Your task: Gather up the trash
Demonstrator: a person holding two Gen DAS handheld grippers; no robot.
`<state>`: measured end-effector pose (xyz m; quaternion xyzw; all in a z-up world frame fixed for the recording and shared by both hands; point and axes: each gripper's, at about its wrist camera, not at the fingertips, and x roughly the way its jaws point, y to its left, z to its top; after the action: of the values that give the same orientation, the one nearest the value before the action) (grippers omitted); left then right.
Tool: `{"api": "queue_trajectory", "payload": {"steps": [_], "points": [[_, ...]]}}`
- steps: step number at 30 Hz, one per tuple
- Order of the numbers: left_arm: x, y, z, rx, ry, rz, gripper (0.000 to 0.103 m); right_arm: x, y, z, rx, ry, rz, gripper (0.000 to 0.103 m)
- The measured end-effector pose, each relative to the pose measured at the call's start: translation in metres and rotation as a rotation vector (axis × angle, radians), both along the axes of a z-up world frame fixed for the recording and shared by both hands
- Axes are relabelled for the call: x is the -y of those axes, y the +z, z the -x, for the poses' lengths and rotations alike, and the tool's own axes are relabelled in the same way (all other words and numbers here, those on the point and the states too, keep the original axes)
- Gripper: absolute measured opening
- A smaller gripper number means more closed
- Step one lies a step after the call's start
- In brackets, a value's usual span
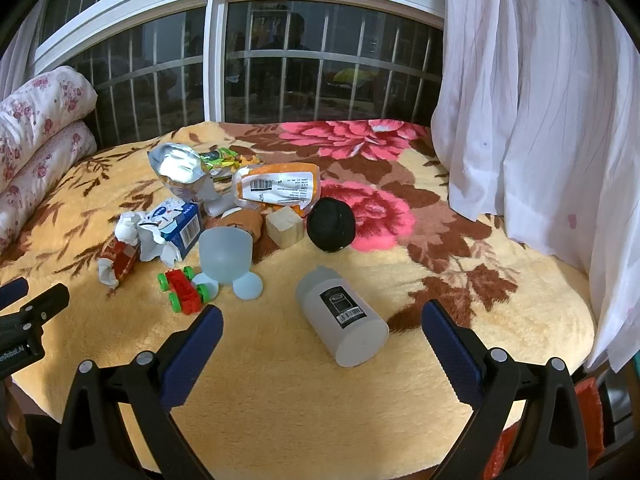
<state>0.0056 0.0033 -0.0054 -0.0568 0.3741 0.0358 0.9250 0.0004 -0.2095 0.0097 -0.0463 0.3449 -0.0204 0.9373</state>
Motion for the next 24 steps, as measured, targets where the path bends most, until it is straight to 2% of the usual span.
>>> {"api": "queue_trajectory", "payload": {"steps": [24], "points": [[-0.0012, -0.0005, -0.0008, 0.002, 0.001, -0.004, 0.093, -0.0016, 0.0016, -0.0016, 0.002, -0.003, 0.000, 0.098]]}}
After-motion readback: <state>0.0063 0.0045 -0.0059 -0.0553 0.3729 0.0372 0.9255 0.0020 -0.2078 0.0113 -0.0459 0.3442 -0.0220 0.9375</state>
